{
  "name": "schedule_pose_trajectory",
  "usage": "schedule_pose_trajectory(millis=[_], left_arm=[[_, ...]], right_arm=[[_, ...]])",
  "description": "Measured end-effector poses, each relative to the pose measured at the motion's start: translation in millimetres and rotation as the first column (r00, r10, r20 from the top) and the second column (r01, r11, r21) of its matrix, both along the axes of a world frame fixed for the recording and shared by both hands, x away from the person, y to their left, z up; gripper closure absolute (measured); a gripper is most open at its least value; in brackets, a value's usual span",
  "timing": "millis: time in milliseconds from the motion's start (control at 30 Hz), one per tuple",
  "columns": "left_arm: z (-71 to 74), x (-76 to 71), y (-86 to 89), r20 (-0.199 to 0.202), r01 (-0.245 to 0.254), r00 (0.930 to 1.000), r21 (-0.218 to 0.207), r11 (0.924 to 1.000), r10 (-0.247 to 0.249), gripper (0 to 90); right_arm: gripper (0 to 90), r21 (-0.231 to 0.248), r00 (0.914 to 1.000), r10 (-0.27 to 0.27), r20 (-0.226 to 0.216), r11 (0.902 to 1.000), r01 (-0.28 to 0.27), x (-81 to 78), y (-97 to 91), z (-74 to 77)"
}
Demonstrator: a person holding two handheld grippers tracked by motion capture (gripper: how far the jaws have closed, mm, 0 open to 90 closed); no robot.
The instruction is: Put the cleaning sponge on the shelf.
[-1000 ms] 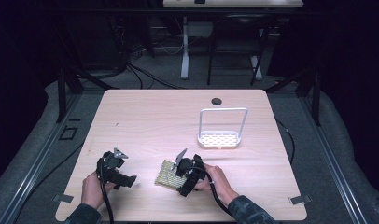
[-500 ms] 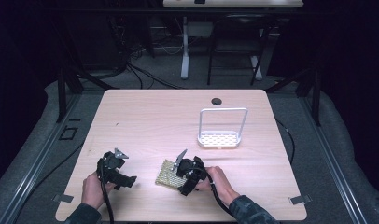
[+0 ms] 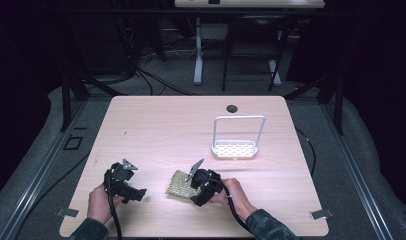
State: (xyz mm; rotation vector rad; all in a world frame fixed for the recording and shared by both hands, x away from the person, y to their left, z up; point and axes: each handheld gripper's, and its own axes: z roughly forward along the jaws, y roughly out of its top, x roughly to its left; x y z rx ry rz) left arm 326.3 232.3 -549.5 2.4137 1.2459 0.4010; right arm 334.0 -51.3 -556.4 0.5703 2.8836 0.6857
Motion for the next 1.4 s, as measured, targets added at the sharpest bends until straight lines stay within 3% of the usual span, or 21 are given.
schedule_pose_trajectory(millis=[700, 1400], left_arm=[[0.7, -0.4, -0.4, 0.004, 0.005, 1.0000, 0.001, 1.0000, -0.005, 3.7], [0.7, -1.8, -1.8, 0.006, 0.006, 1.0000, 0.008, 0.9999, -0.006, 3.8]], right_arm=[[30.1, 0.041, 0.9978, -0.056, 0.034, 0.9976, 0.055, -16.0, -31.3, 29.3], [30.6, 0.059, 0.9895, -0.132, 0.059, 0.9899, 0.129, -25.2, -72.1, 45.1]])
